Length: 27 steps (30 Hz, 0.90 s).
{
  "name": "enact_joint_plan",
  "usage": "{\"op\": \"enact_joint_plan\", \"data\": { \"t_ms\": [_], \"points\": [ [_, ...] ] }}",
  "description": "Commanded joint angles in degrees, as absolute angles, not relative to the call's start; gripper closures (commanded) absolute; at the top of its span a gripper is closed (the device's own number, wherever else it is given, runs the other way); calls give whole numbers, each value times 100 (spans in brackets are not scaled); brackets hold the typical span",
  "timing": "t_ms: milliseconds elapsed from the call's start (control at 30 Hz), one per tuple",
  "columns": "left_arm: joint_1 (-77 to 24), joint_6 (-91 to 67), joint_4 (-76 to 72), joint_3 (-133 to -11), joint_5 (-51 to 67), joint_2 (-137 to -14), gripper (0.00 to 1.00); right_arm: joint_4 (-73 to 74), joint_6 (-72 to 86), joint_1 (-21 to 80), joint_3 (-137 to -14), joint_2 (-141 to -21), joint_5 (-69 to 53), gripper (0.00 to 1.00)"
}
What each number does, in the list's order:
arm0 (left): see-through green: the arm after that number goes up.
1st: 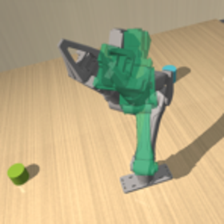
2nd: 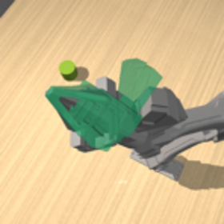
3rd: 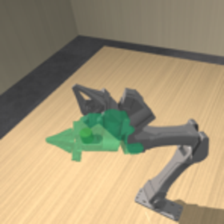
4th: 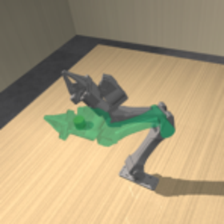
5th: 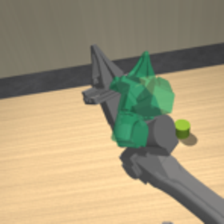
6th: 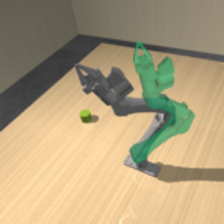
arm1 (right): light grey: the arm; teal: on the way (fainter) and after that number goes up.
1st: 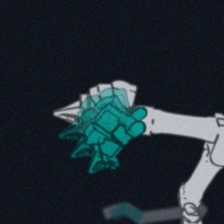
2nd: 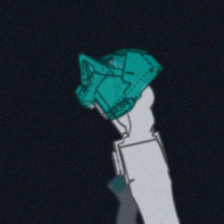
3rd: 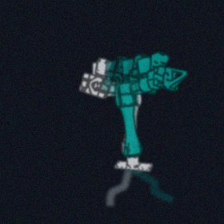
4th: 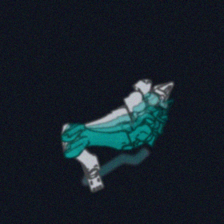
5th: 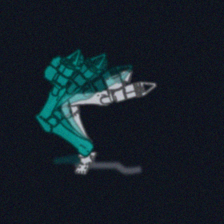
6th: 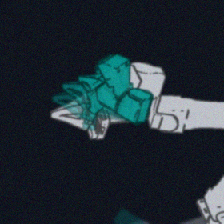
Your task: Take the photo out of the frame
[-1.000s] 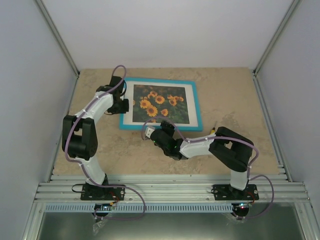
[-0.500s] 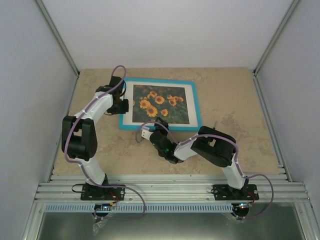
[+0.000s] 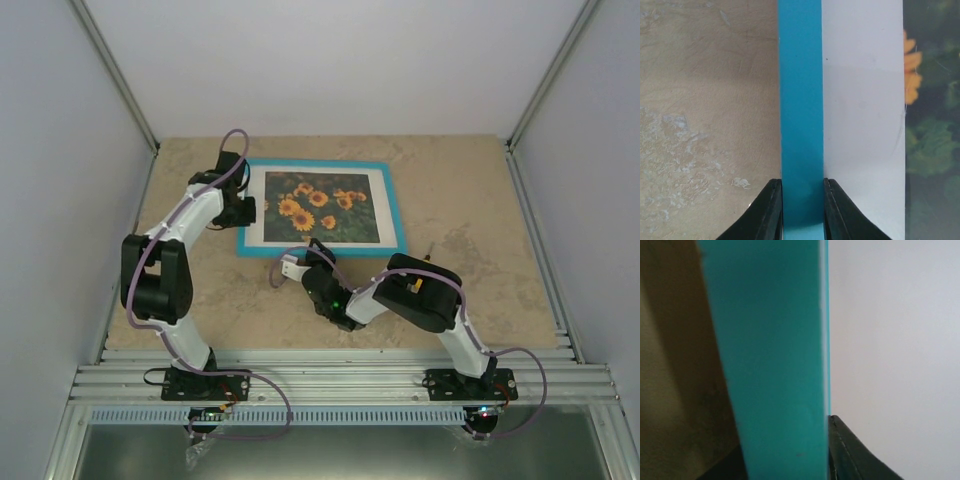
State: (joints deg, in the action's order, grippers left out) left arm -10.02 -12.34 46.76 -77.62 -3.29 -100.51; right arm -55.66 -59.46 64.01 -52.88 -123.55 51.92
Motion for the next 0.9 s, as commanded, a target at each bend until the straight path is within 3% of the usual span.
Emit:
{"op": "enact_joint_plan", "data": {
  "t_ms": [0,300,500,600,867],
  "points": [
    [-925,-1303,4544,-7822,-301,-9777,86,-6003,-5940,6434,-5181,-11999,5381,76],
    [-674,-1415,4366,-7776,-141,-9441,76,-5961,-6144,6447,-5041,-11426,5302,99],
    [-297,-1647,3837,-7551,-1,-8733,67,-5939,-6297,6455,-5002,-10945,5228,99],
    [-51,-1878,3337,-7194,173,-8148,52,-5912,-6313,6451,-4966,-10612,5155,100],
    [508,-2350,2015,-6332,509,-6651,30,-5279,-5857,6439,-5057,-9778,4817,100]
  ]
}}
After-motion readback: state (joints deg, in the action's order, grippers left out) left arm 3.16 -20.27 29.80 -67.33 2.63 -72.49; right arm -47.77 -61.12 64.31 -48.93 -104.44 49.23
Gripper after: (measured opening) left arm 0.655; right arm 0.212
